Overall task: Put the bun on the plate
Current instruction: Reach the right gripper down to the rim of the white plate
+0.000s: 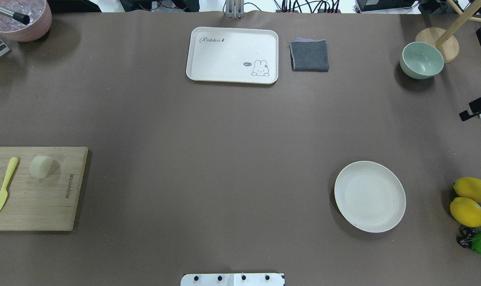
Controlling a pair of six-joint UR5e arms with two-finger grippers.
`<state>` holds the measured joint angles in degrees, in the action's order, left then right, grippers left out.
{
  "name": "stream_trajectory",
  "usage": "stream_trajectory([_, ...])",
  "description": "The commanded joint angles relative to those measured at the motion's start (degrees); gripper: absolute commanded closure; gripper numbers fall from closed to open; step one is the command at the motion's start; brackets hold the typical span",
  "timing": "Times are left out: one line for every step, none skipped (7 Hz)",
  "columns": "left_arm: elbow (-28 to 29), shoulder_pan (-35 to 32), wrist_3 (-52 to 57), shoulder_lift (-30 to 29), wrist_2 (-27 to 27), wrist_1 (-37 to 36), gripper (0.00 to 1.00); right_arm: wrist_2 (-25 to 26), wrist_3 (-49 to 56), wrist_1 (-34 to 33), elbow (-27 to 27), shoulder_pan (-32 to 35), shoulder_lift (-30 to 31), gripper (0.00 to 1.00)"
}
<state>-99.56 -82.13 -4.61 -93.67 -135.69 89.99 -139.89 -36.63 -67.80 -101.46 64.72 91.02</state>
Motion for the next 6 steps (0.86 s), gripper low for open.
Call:
stream_trajectory([0.24,0.04,-0.31,-0.29,0.16,0.54,0.02,5.39,-14.66,9.94,0.13,-10.72,0.65,0.11])
stream_trajectory([-0.02,0.04,-1.18,-0.46,0.16,0.54,0.02,6.72,-16.35,12.23,0.21,-14.24,1.00,0.17])
stream_trajectory([0.07,0.04,-1.19,-0.46,0.25,0.54,0.02,6.91,-16.37,12.34,-0.05,-16.10,1.27,0.19])
stream_trajectory([0.07,0.04,-1.28,-0.46,0.34,0.54,0.02,7.09,-16.11,12.42,0.04,-17.51,1.96,0.25])
stream_trajectory([-0.02,0.04,-1.71,-0.46,0.34,0.54,0.02,7.26,-16.11,12.34,0.12,-18.31,2.06,0.29])
stream_trajectory([-0.45,0.04,-2.33,-0.38,0.42,0.63,0.02,7.96,-15.67,12.34,0.12,-18.58,3.02,0.30])
